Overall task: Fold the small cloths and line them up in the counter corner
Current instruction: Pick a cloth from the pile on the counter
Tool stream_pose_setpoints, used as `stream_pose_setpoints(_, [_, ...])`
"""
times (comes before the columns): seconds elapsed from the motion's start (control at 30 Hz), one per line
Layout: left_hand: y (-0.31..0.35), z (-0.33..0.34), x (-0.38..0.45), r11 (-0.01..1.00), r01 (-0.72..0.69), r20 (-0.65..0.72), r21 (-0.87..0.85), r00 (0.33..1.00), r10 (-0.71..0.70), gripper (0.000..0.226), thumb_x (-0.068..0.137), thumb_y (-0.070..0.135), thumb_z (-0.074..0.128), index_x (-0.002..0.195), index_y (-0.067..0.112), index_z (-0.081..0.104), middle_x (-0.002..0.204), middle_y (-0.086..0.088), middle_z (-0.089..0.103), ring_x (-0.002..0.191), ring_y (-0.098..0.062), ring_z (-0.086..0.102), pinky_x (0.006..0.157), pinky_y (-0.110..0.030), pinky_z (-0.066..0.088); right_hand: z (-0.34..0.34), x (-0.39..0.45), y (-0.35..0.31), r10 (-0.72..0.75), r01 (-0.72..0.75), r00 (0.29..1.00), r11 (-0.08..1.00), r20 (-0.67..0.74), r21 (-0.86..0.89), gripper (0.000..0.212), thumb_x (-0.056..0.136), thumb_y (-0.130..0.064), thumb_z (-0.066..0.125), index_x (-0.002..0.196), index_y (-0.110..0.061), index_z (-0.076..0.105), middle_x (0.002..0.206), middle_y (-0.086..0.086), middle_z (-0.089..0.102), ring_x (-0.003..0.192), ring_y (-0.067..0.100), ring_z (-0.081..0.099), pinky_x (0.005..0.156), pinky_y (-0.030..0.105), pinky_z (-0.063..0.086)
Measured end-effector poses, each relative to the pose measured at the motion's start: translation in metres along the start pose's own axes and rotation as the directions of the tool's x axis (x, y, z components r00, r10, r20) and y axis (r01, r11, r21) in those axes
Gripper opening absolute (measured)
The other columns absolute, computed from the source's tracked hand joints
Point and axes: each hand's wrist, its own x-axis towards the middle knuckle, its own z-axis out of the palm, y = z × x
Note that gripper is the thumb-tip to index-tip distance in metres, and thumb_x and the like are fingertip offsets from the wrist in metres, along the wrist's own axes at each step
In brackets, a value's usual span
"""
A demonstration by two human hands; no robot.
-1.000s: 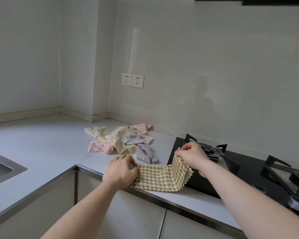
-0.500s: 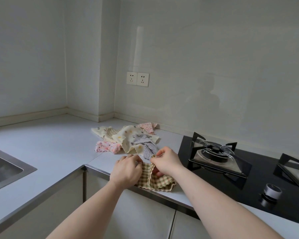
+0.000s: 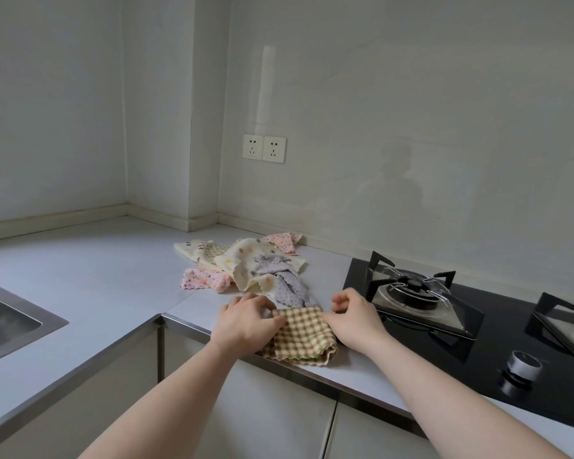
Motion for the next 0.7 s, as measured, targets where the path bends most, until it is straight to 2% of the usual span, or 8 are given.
stream_pose_setpoints(0.1, [0.001,-0.003,0.0,0.999,0.011,0.014,-0.04,1.0,-0.01,0.026,0.085,0.056,0.06,0.105,0.041,0.066,0.134,0.009,0.061,0.128,-0.021,0.048,0.109,-0.039,0.036,0.0,0.003,0.008,0.073,-0.083,0.99,0.993,0.122,0.085,0.053,0.085,-0.044,0.076,0.13,-0.023,0.057,0.121,-0.005,0.066,0.113,0.016,0.062,0.101,0.033,0.048])
stream_pose_setpoints(0.17, [-0.002,-0.005,0.0,0.992,0.034,0.025,-0.118,0.999,-0.031,0.017,0.082,0.056,0.067,0.092,0.043,0.066,0.12,0.012,0.067,0.119,-0.019,0.055,0.105,-0.037,0.043,0.0,0.007,0.008,0.083,-0.103,0.981,0.989,0.173,0.109,0.062,0.083,-0.043,0.078,0.136,-0.02,0.057,0.131,0.0,0.065,0.119,0.018,0.061,0.108,0.035,0.046])
stream_pose_setpoints(0.23, [-0.007,-0.005,0.001,0.962,0.036,0.039,-0.269,0.999,-0.026,0.017,0.076,0.055,0.073,0.084,0.041,0.069,0.099,0.019,0.073,0.105,-0.013,0.064,0.096,-0.036,0.052,0.001,0.008,0.005,0.092,-0.118,0.971,0.987,0.219,0.111,0.07,0.081,-0.042,0.08,0.142,-0.019,0.055,0.138,0.003,0.061,0.124,0.019,0.059,0.112,0.036,0.044])
stream_pose_setpoints(0.3, [-0.01,-0.006,0.001,0.897,0.016,0.023,-0.442,1.0,-0.007,0.014,0.079,0.043,0.078,0.083,0.031,0.071,0.087,0.014,0.076,0.092,-0.011,0.071,0.088,-0.036,0.058,0.003,0.009,0.004,0.096,-0.128,0.964,0.985,0.249,0.116,0.077,0.078,-0.045,0.081,0.145,-0.018,0.052,0.14,0.001,0.06,0.125,0.019,0.059,0.112,0.037,0.044])
stream_pose_setpoints(0.47, [-0.011,-0.008,0.001,0.757,-0.028,-0.038,-0.653,0.999,0.004,0.009,0.088,0.011,0.078,0.088,0.009,0.069,0.089,-0.006,0.078,0.083,-0.017,0.073,0.084,-0.034,0.058,0.01,0.003,0.002,0.048,-0.076,0.978,0.988,0.202,0.133,0.077,0.068,-0.061,0.076,0.135,-0.028,0.062,0.128,-0.008,0.068,0.116,0.013,0.064,0.108,0.038,0.048])
stream_pose_setpoints(0.57, [-0.013,-0.009,0.001,0.71,-0.037,-0.053,-0.704,0.999,-0.001,0.01,0.087,0.003,0.077,0.09,0.005,0.068,0.087,-0.008,0.076,0.078,-0.012,0.069,0.073,-0.018,0.053,0.014,0.008,0.006,0.028,-0.065,0.983,0.977,0.182,0.205,0.082,0.056,-0.073,0.069,0.127,-0.032,0.069,0.123,-0.012,0.071,0.113,0.01,0.065,0.106,0.038,0.049])
stream_pose_setpoints(0.63, [-0.013,-0.011,0.001,0.686,-0.045,-0.06,-0.726,0.998,0.001,0.014,0.086,-0.001,0.078,0.096,0.001,0.068,0.087,-0.008,0.073,0.076,-0.011,0.067,0.07,-0.013,0.052,0.014,0.013,0.007,0.013,-0.066,0.982,0.958,0.186,0.28,0.075,0.06,-0.067,0.072,0.124,-0.028,0.072,0.123,-0.012,0.071,0.113,0.008,0.065,0.099,0.031,0.052])
stream_pose_setpoints(0.7, [-0.013,-0.013,0.001,0.679,-0.044,-0.049,-0.733,0.999,0.013,0.019,0.084,-0.002,0.079,0.1,0.003,0.069,0.088,-0.005,0.071,0.073,-0.008,0.065,0.069,-0.012,0.051,0.011,0.015,0.006,-0.008,-0.068,0.979,0.928,0.204,0.365,0.053,0.074,-0.045,0.081,0.122,-0.025,0.072,0.121,-0.008,0.071,0.109,0.007,0.065,0.081,0.019,0.051])
